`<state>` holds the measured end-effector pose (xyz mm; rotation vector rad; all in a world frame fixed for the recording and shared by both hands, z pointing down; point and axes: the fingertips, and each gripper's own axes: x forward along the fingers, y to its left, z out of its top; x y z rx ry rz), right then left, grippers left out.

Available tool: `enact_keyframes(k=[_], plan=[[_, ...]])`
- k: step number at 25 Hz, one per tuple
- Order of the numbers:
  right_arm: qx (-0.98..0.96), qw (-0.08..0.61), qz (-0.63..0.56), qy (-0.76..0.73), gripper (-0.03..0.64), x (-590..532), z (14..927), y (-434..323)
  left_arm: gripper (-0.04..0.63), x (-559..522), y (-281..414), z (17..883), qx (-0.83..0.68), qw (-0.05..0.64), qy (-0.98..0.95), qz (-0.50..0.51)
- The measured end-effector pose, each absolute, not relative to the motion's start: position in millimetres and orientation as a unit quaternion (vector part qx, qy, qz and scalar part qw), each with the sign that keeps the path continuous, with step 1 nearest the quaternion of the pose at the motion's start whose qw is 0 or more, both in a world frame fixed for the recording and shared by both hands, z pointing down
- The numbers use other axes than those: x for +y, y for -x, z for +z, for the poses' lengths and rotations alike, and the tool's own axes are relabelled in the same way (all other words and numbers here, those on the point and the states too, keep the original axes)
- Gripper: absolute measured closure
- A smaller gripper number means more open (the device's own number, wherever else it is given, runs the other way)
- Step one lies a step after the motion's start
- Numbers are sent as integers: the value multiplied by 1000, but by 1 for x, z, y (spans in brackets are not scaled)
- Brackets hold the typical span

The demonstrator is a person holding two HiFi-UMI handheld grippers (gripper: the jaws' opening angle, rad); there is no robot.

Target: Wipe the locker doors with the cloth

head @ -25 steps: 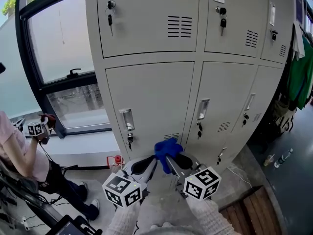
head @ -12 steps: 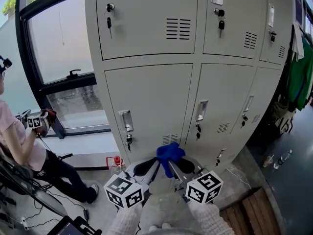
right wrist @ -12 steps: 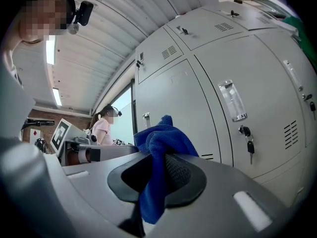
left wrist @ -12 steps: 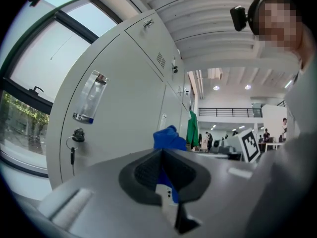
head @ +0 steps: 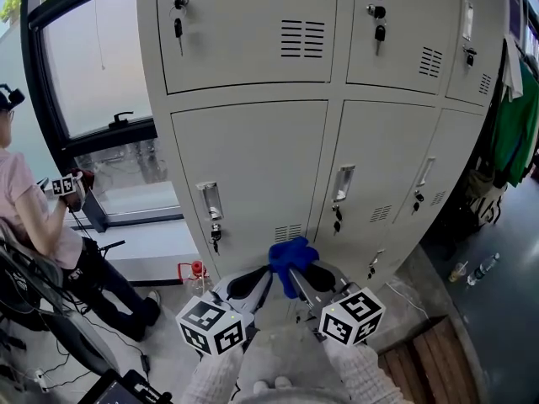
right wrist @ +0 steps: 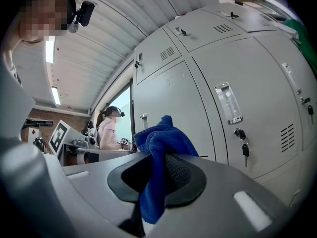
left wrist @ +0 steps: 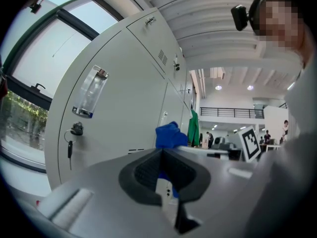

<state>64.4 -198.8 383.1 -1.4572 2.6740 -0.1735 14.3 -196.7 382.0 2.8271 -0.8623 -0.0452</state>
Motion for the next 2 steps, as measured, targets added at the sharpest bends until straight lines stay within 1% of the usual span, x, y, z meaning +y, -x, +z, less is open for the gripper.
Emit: enact_keyframes(k=[2], plan=[[875,46,-54,479,560,-201,382,-66,588,-198,-15,384,-292,94,-952,-12]])
